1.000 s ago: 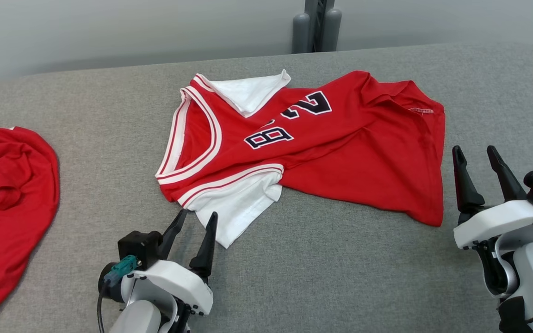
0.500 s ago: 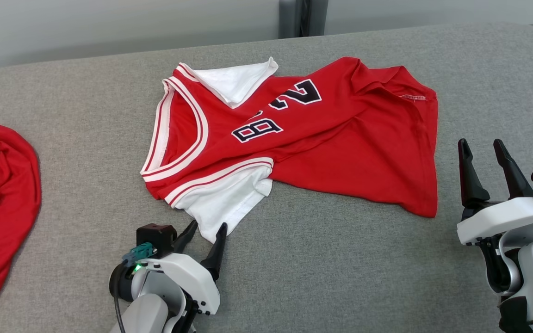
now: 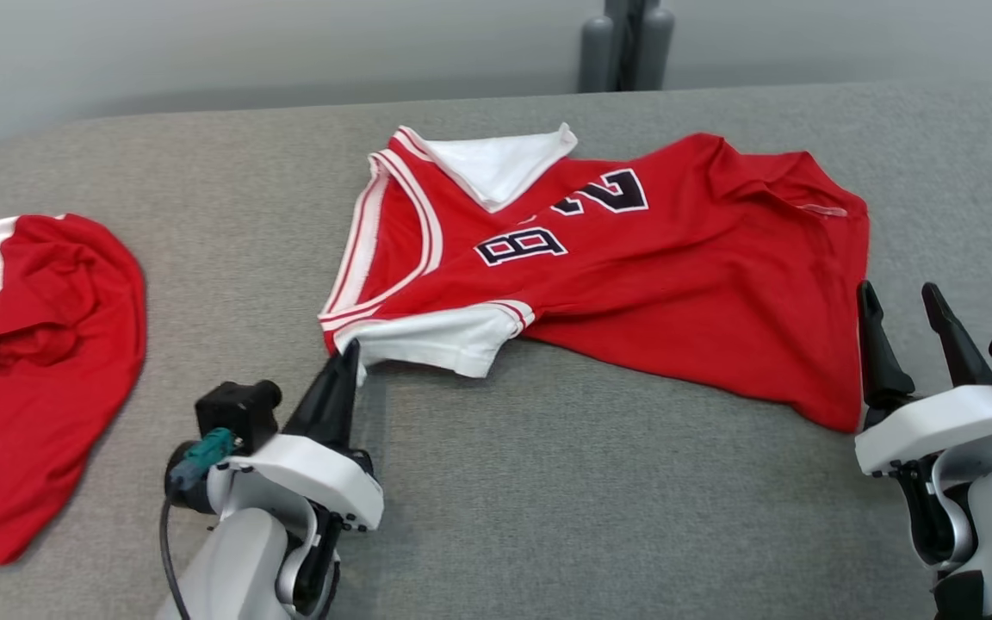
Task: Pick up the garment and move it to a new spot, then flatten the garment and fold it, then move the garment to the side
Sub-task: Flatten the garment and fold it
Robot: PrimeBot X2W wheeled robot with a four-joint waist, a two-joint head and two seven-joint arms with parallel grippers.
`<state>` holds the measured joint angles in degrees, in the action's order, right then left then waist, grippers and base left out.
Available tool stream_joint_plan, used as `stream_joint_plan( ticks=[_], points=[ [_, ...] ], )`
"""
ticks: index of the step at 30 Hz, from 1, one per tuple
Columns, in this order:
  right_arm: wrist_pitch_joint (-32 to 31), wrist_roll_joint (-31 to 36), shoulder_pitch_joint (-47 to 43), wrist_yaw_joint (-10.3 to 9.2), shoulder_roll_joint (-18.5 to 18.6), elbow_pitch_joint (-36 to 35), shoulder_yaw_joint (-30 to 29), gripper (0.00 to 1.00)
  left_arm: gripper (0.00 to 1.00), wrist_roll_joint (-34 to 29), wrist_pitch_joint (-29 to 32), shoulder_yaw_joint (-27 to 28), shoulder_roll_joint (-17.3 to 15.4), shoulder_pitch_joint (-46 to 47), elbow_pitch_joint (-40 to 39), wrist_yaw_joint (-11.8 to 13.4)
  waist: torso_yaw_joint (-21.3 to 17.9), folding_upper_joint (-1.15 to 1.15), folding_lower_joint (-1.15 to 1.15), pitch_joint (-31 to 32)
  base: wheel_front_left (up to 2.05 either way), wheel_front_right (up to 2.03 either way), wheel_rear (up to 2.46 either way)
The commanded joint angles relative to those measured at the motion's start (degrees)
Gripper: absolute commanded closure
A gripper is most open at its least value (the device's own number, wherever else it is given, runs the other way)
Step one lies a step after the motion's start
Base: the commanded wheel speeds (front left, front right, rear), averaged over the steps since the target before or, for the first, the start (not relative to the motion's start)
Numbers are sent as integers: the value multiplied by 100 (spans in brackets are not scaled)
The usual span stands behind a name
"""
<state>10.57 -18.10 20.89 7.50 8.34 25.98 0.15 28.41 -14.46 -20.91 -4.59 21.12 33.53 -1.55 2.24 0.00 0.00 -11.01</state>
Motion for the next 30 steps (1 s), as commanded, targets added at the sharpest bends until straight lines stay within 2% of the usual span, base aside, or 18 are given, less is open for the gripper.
stream_joint_plan(
  ticks=[1, 9, 12, 15, 16, 17, 18, 24, 30],
  points=[
    [-22, 12, -70, -2, 36, 29, -52, 0, 100, -8, -36, 67, -58, -53, -115, 41, 160, 0, 0, 122, 0, 0, 0],
    [-1, 227, -154, -2, -55, 341, -352, 0, 100, -131, -74, 504, -230, -567, -1006, 192, 605, 0, 0, 416, 0, 0, 0],
    [-23, 331, -168, -2, -114, 482, -491, 0, 100, -120, -51, 526, -317, -794, -1070, 208, 722, 0, 0, 511, 0, 0, 0],
    [-39, 407, -154, -2, -196, 614, -599, 0, 100, -104, 256, 428, -405, -1015, -965, 209, 789, 0, 0, 564, 0, 0, 0],
    [-38, 433, -144, -2, -212, 648, -615, 0, 84, -151, 432, 335, -452, -1086, -906, 186, 799, 0, 0, 574, 0, 0, 0],
    [-42, 450, -135, -2, -226, 686, -622, 0, 51, -190, 580, 266, -491, -1122, -865, 190, 807, 0, 0, 581, 0, 0, 0],
    [-49, 468, -125, -2, -243, 715, -625, 0, 0, -207, 660, 241, -504, -1118, -856, 224, 811, 0, 0, 585, 0, 0, 0],
    [-59, 501, -94, -2, -294, 773, -612, 0, 0, -274, 454, 229, -428, -1039, -1022, 354, 792, 0, 0, 534, 0, 0, 0],
    [-172, 441, -37, -2, -265, 752, -601, 0, 0, -350, 40, 234, -279, -860, -1291, 259, 774, 0, 0, 405, 0, 0, 0]
  ],
)
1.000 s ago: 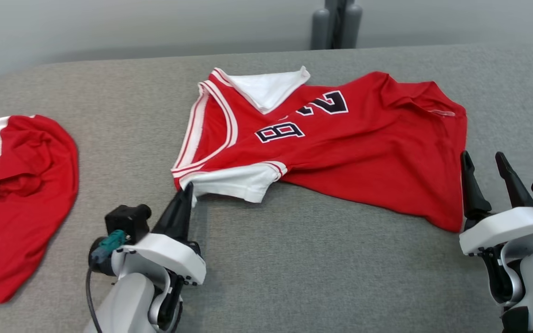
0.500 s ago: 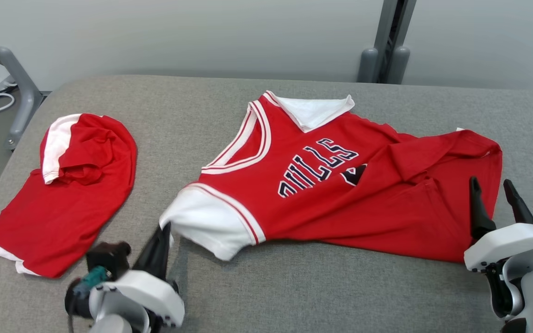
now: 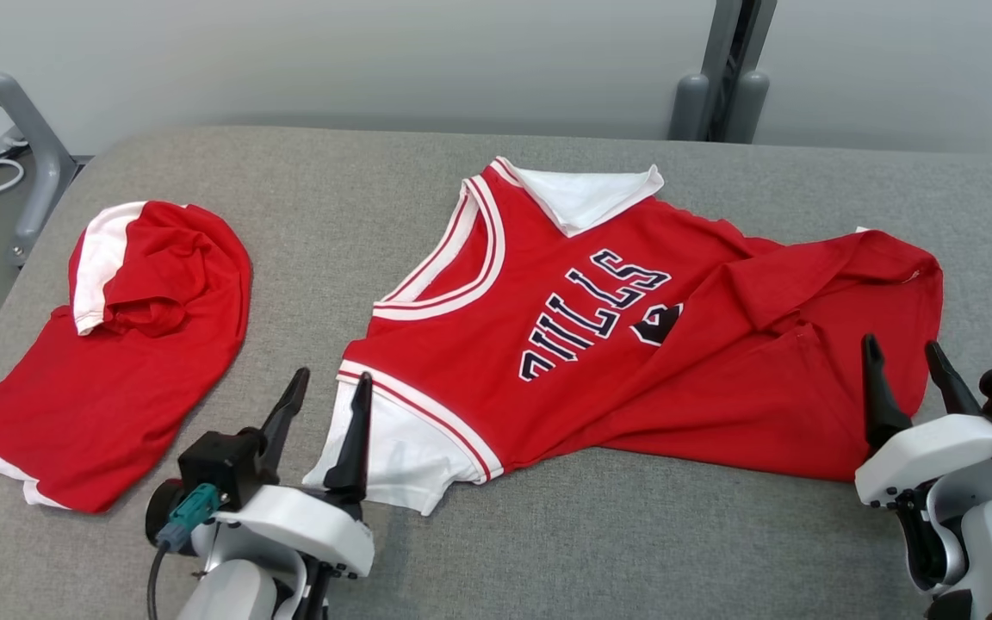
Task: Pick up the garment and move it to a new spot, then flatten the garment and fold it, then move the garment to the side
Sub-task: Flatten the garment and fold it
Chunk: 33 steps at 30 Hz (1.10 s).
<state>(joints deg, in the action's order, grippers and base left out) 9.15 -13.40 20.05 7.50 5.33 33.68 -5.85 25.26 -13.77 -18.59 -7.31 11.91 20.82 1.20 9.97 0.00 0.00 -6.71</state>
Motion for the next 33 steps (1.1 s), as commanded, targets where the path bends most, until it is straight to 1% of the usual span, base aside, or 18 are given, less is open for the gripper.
stream_joint_plan(
  ticks=[1, 7, 10, 18, 26, 27, 29, 33],
  points=[
    [-61, -38, 78, -2, 61, -13, 23, 0, 0, -54, -50, -19, 16, 87, -53, -49, 8, 0, 0, -59, 0, 0, 0],
    [-327, -111, 346, -2, 273, 161, 275, 0, 0, -182, -130, -187, 181, 194, -18, -218, 111, 0, 0, -271, 0, 0, 0],
    [-399, -150, 465, -2, 343, 255, 371, 0, 0, -208, -136, -221, 210, 226, 18, -258, 161, 0, 0, -342, 0, 0, 0],
    [-597, -199, 865, -2, 600, 861, 777, 0, 0, -301, -145, -220, 342, 302, 91, -379, 436, 0, 0, -538, 0, 0, 0],
    [-485, -290, 1054, -2, 638, 1331, 901, 1, 0, -363, -147, -117, 379, 342, 104, -452, 553, 0, 0, -628, 0, 0, 0],
    [-467, -309, 1076, -2, 629, 1371, 924, 55, 0, -372, -147, -100, 383, 346, 103, -458, 551, 0, 0, -637, 0, 0, 0],
    [-424, -339, 1121, -2, 625, 1439, 971, 99, 0, -395, -147, -64, 391, 356, 106, -461, 538, 0, 0, -649, 0, 0, 0],
    [-270, -450, 1177, -2, 623, 1503, 1092, 100, 0, -436, -147, -1, 402, 378, 123, -473, 483, 0, 0, -665, 0, 0, 0]
  ],
)
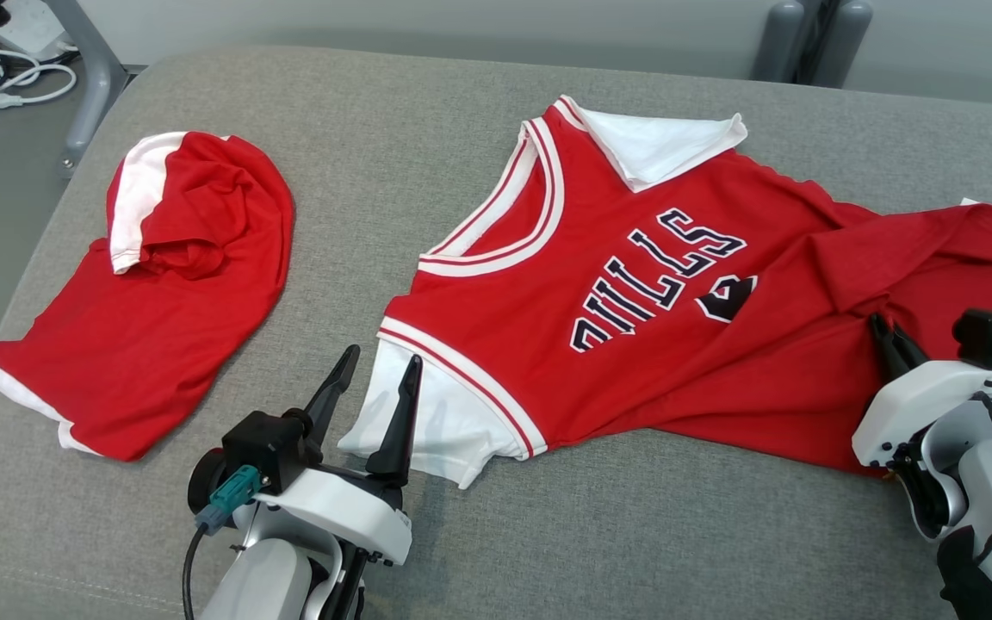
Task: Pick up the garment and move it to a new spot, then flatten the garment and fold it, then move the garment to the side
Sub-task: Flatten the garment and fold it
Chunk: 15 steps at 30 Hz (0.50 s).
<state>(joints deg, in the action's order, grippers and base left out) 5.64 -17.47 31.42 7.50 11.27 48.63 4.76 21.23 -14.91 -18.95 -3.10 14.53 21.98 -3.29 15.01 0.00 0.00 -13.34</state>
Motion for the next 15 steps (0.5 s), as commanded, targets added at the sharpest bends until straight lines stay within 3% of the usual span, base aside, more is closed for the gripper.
stream_joint_plan(
  ticks=[1, 7, 15],
  points=[
    [129, -77, 52, -2, 33, 4, 61, 100, 0, -44, -33, 47, -17, 121, 16, -26, -41, 0, 0, 2, 0, 0, 0],
    [502, -309, -89, -2, 41, -165, 188, 100, 0, -77, -33, 160, -9, 29, 94, -17, -251, 0, 0, 144, 0, 0, 0],
    [741, -663, -693, -3, 119, -1065, 325, 100, 0, -106, -29, 416, -40, -133, 271, 48, -758, 0, 0, 459, 0, 0, 0]
  ],
)
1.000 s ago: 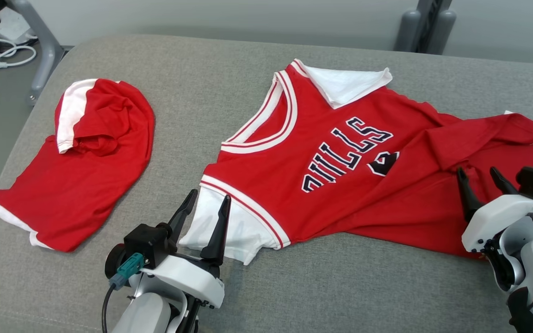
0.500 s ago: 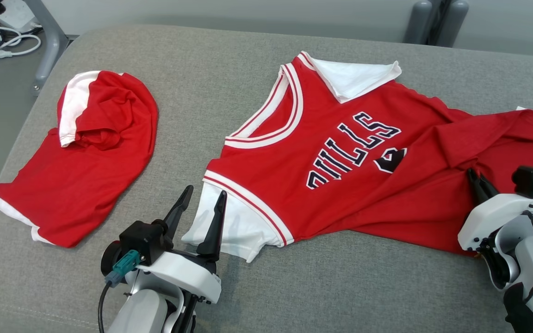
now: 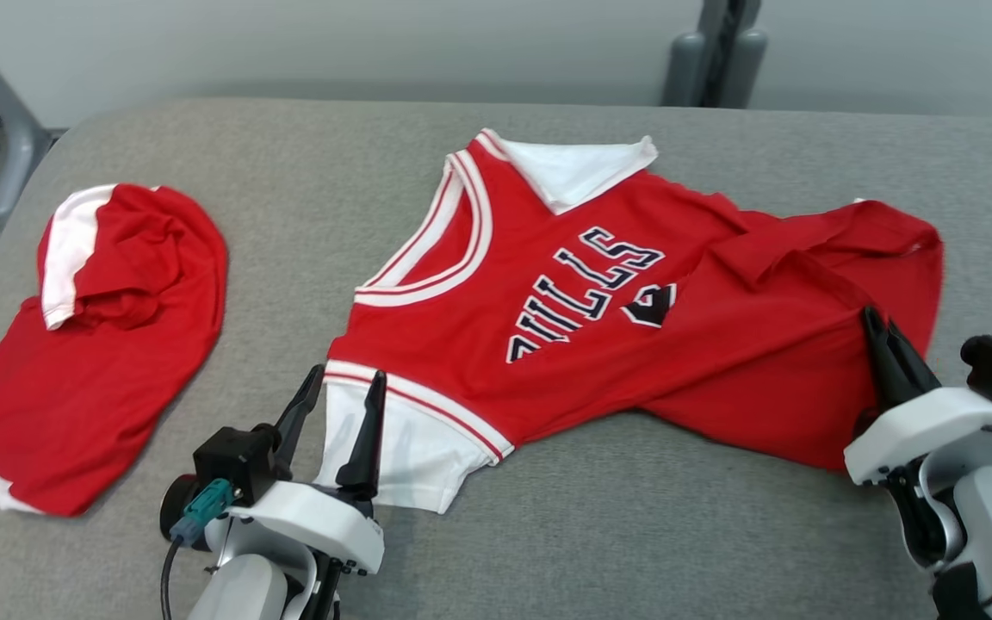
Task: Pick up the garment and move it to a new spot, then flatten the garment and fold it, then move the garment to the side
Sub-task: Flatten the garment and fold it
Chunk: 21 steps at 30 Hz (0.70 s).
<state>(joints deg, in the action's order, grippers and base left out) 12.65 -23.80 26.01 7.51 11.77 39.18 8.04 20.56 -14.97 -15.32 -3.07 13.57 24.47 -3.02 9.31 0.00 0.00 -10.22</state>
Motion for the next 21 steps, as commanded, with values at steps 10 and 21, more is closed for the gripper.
stream_joint_plan(
  ticks=[10, 21],
  points=[
    [-320, -221, -1399, -4, -87, -1421, 124, 100, 0, 46, 4, 234, -142, -327, 416, 146, -847, 0, 0, 541, 0, 0, 0],
    [-904, -81, -2515, -3, -415, -2077, -465, 100, 0, 207, 542, 224, -300, -510, 716, 141, -994, 0, 0, 610, 0, 0, 0]
  ],
)
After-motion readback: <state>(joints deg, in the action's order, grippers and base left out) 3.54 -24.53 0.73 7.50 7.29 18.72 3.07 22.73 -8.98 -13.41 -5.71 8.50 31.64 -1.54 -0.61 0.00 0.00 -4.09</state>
